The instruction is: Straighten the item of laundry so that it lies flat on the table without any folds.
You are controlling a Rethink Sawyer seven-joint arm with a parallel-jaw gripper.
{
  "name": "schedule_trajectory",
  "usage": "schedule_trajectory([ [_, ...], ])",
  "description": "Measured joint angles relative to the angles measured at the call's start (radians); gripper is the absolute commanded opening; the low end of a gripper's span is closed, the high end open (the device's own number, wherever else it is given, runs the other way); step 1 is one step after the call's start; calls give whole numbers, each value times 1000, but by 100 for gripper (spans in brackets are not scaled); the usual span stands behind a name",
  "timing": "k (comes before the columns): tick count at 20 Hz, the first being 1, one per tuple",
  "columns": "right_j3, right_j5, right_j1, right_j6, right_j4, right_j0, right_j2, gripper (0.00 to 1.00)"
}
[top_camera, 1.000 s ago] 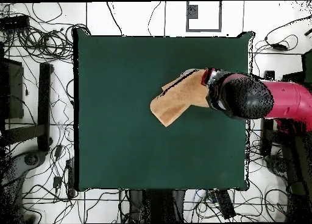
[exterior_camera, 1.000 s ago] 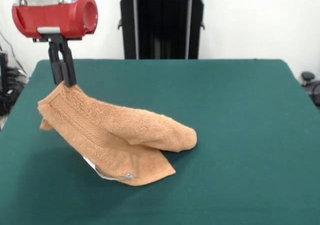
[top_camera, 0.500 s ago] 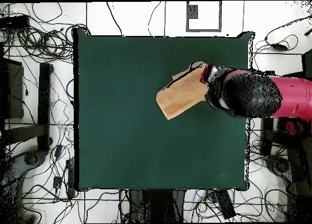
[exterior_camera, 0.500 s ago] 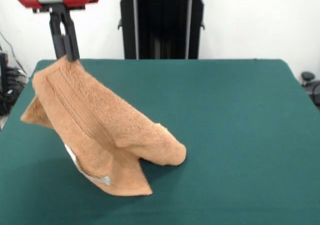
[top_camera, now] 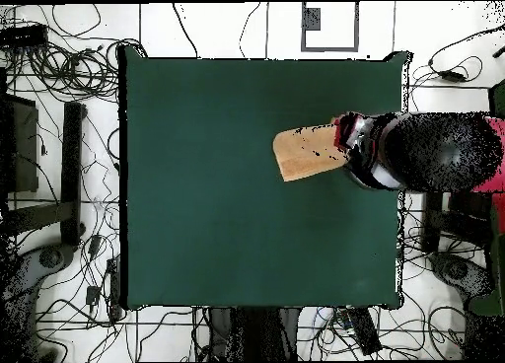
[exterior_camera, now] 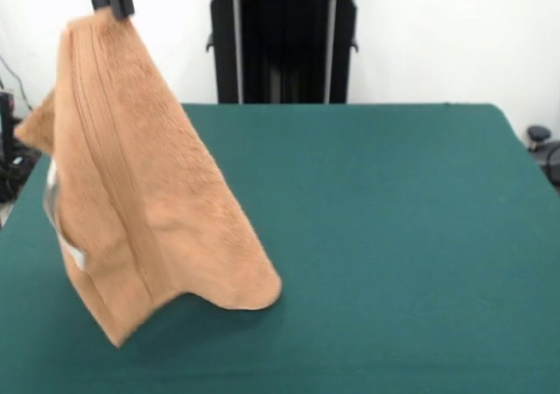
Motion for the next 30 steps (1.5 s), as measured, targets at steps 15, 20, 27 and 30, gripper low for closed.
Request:
schedule_trajectory([
  [15, -114, 219, -25, -175, -18, -23, 37, 0],
  [20, -129, 219, -23, -194, -46, 4, 37, 0],
  [27, -129, 217, -22, -194, -51, 65, 37, 0],
  [30, -128, 203, -22, -194, -51, 89, 36, 0],
])
